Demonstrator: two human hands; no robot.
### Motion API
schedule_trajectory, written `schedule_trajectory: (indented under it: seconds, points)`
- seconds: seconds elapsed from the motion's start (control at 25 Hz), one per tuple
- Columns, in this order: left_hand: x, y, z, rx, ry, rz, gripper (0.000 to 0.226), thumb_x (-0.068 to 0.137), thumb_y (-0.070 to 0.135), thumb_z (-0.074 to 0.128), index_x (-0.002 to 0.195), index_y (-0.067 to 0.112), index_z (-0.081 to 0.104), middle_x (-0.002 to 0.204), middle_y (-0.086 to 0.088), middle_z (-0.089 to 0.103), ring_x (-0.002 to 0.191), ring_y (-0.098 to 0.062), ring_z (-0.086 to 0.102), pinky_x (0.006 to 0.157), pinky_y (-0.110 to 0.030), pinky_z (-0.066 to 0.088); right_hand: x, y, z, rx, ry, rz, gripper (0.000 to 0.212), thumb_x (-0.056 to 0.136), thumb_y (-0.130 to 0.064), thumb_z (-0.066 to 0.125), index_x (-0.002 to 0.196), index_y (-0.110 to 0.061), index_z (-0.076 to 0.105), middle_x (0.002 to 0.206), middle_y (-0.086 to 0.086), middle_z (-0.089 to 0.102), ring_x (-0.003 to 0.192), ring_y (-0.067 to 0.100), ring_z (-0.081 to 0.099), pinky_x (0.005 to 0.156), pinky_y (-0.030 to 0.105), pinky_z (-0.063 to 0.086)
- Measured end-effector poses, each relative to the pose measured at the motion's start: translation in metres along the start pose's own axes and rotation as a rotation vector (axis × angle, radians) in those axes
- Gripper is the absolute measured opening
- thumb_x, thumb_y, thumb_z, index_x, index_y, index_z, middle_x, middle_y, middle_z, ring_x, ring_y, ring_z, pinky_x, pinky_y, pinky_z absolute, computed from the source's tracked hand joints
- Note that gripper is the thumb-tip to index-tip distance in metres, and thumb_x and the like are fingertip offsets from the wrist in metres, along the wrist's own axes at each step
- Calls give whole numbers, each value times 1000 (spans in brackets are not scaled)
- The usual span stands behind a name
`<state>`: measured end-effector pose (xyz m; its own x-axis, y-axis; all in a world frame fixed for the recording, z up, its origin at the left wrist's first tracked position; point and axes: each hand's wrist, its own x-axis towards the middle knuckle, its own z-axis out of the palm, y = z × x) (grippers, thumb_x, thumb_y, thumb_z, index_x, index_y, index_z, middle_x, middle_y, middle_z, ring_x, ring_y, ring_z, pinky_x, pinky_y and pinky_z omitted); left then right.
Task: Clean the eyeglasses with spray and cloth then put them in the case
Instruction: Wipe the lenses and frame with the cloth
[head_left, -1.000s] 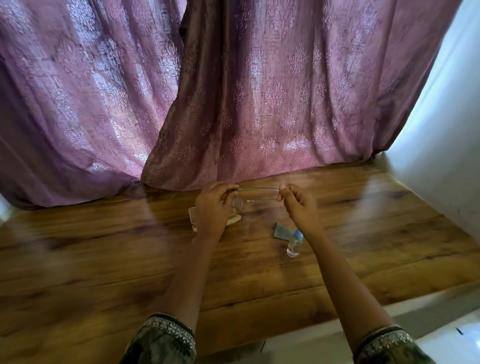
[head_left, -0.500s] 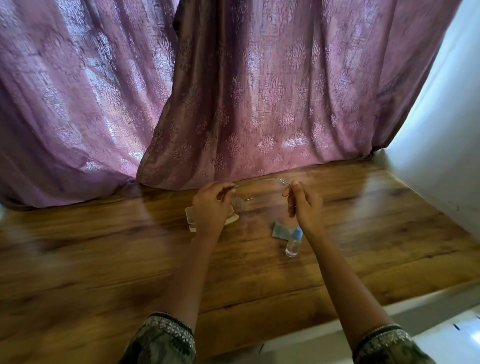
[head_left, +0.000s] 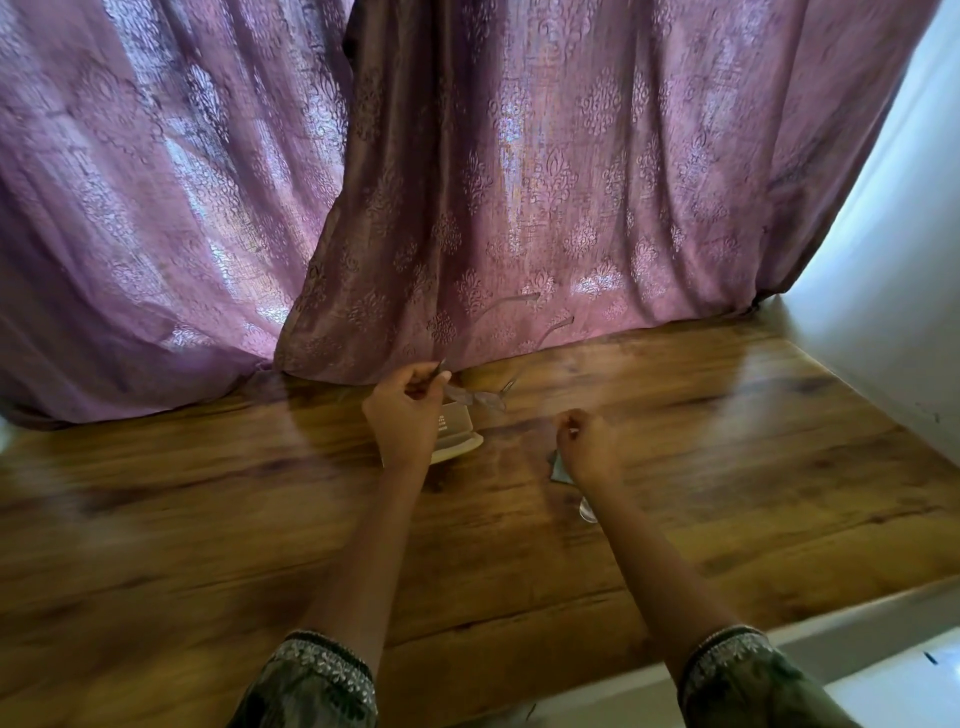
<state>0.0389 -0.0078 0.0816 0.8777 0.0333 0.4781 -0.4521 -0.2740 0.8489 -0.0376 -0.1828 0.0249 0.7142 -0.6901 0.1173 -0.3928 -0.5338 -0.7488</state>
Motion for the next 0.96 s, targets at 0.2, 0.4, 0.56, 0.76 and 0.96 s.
schedule_trajectory:
  seconds: [0.2,0.4,0.56,0.76,0.96]
  points:
    - [10,-4,-1,11,-17,-32,17,76,16,73,90,6,72,76,6,65,63,4,56,61,3,42,-4,0,24,-315,-230,71,28,93,-4,37,113,0,56,123,16,58,114,28,55,92,28,41]
    - [14,-13,2,12,-42,-47,17,76,16,73,90,6,72,76,6,65,64,8,55,61,2,42,-4,-6,32,-373,-315,135,29,95,-4,35,119,-1,52,128,14,55,118,26,53,99,31,41]
    - [16,-17,3,15,-55,-47,17,77,16,73,90,7,72,76,6,65,65,9,55,60,3,42,-6,-2,33,-491,-414,116,30,96,-8,37,122,-2,50,131,14,53,121,27,50,105,35,37]
    - [21,-19,4,6,-75,-83,14,78,18,72,88,9,71,74,3,67,63,6,57,58,2,42,-3,-6,34,-607,-411,33,31,97,-9,34,124,0,45,131,15,51,122,28,48,105,35,36]
    - [24,-19,8,-124,-90,-259,13,80,23,69,83,10,67,67,0,68,61,-8,64,62,-14,50,-8,-2,36,-494,-228,18,23,91,-6,42,103,-2,61,108,15,66,97,27,63,84,36,53]
